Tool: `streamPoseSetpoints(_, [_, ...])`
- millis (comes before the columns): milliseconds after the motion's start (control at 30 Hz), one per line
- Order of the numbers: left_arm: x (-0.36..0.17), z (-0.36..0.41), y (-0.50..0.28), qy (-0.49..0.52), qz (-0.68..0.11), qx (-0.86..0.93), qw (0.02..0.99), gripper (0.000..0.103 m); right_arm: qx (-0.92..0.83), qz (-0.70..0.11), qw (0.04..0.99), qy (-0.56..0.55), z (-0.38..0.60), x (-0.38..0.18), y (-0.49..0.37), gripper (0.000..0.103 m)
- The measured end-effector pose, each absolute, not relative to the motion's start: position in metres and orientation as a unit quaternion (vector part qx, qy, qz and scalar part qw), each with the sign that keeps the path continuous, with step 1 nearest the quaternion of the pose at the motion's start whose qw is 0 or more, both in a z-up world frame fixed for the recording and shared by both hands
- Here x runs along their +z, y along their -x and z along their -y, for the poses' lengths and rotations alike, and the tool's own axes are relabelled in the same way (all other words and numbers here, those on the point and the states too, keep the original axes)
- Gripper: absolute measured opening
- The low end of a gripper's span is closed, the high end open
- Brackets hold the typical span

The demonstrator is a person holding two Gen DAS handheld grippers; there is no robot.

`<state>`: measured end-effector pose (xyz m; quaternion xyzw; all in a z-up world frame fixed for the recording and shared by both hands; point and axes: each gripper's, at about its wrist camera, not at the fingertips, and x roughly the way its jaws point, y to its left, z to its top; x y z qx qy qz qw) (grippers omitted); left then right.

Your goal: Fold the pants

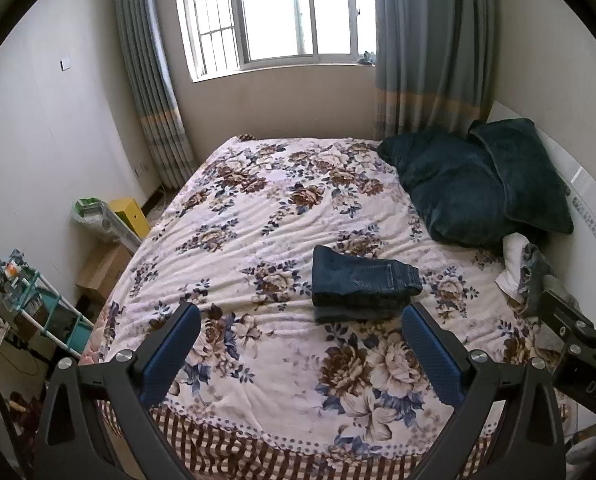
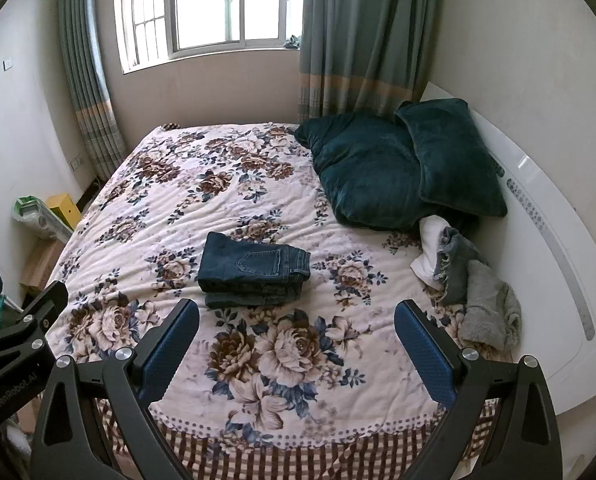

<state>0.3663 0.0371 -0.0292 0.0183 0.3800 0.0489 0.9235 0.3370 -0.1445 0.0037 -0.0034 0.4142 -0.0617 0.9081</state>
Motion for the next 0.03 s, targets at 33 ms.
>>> streamPoseSetpoints(33, [-0.0302, -0.0364, -0.3652, -0.019, -0.381, 0.049, 0.923, 0.103, -0.063, -0.414, 0.908, 0.005, 0.1444, 0.0035, -0.3369, 0.1])
